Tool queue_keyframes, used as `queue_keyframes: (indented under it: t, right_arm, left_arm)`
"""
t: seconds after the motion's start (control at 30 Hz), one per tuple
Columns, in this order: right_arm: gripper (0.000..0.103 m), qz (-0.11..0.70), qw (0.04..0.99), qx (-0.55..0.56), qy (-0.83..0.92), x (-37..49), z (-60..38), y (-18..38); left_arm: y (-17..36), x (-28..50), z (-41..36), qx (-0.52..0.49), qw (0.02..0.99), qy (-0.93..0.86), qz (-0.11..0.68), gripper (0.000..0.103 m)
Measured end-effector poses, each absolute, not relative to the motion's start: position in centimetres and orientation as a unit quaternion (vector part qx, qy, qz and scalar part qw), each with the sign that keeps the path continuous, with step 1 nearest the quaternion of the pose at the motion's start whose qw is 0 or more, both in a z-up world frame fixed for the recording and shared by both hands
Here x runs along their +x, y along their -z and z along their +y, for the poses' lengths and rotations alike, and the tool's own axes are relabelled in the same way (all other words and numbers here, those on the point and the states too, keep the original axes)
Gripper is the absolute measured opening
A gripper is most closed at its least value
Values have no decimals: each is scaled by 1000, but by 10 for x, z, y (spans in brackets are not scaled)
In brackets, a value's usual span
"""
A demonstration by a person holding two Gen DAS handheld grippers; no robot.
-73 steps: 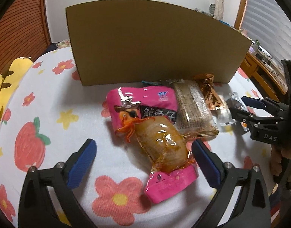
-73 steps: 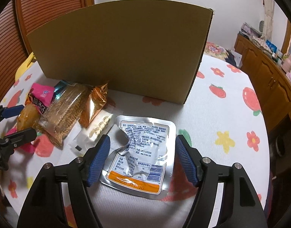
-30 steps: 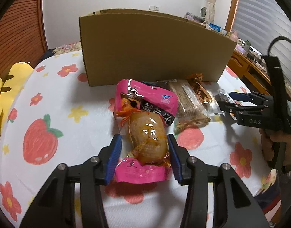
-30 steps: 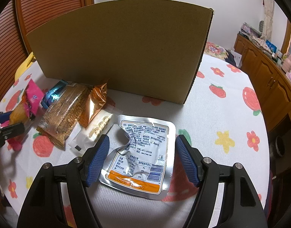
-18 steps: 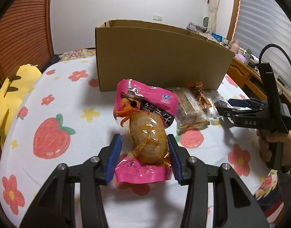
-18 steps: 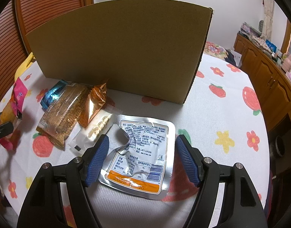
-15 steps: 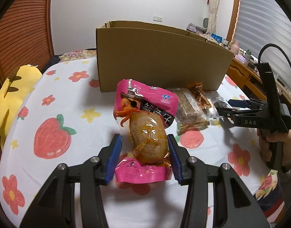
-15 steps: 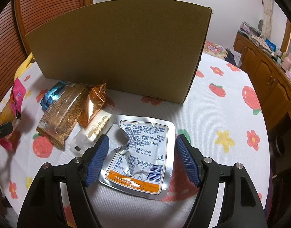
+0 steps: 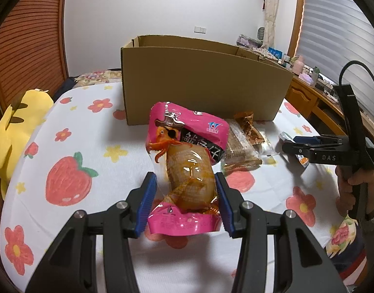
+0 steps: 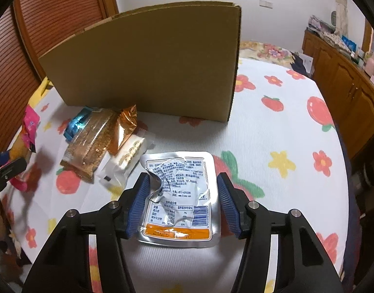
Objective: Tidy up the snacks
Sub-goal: 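Close right gripper on the silver foil pouch while left gripper holds the pink packet, then lift both held packets and carry them over the box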
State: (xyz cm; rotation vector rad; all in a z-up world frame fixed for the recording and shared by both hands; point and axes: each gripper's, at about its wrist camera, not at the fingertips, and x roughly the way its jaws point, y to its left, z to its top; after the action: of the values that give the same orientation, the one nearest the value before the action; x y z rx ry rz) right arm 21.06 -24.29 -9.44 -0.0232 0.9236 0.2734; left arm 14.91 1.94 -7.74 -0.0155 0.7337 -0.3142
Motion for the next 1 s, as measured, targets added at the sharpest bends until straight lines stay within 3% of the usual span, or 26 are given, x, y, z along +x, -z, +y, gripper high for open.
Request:
queue_keyframes:
  t: [0.4, 1.0]
  right_arm:
    - [57, 412, 900, 2, -145, 184, -241, 81]
    - [58, 322, 929, -18, -182, 164, -219, -4]
  left_arm:
    - [66, 142, 14, -5, 927, 158, 339, 47]
    - [7, 149, 17, 2, 946, 165, 278, 47]
